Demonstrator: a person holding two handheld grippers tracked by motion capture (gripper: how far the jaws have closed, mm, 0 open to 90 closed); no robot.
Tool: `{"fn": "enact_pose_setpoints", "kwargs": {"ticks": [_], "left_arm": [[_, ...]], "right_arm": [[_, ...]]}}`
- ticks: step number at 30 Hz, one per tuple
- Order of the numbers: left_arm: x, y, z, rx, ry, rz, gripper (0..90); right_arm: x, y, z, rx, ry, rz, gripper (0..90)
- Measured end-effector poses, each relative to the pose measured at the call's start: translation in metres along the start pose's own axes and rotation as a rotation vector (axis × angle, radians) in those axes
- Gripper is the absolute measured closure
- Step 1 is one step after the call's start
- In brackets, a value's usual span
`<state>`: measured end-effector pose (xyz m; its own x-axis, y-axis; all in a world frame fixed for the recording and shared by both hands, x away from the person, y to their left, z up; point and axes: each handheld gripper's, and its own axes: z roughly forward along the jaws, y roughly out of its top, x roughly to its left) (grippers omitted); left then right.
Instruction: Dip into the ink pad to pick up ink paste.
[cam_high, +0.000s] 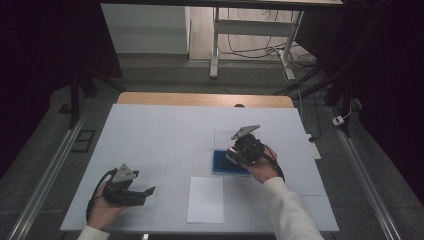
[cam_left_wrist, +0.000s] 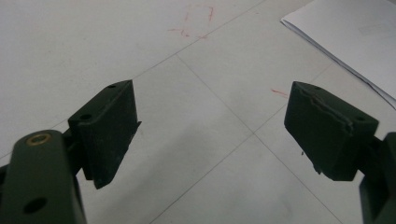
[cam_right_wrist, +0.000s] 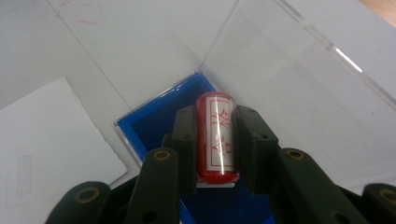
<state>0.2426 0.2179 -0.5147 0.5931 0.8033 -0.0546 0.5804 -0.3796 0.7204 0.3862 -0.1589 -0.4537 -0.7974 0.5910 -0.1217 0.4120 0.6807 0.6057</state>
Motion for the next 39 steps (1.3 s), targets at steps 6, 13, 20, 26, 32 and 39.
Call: {"fn": "enact_pose_setpoints", "kwargs": {"ticks": [6, 13, 20, 26, 32, 39], "left_arm": [[-0.001, 0.0, 0.0, 0.001, 0.002, 0.004, 17.3], [0.0, 0.0, 0.0, 0.001, 0.003, 0.003, 17.3], [0.0, 0.0, 0.0, -0.001, 0.003, 0.002, 17.3], [-0.001, 0.0, 0.0, 0.004, 0.004, 0.006, 17.3], [0.0, 0.0, 0.0, 0.002, 0.004, 0.002, 17.3], [0.0, 0.0, -0.001, 0.0, 0.003, 0.0, 17.3]], "right_arm": [[0.001, -0.002, 0.005, 0.011, 0.003, 0.001, 70.1], [0.003, -0.003, 0.01, 0.025, 0.0, -0.006, 70.0], [0.002, -0.005, 0.014, 0.039, -0.004, 0.0, 70.0], [0.0, -0.007, 0.017, 0.05, 0.003, 0.017, 70.1], [-0.001, -0.003, 0.018, 0.089, 0.006, 0.021, 70.2], [0.001, 0.005, 0.023, 0.183, -0.006, 0.024, 70.3]]}}
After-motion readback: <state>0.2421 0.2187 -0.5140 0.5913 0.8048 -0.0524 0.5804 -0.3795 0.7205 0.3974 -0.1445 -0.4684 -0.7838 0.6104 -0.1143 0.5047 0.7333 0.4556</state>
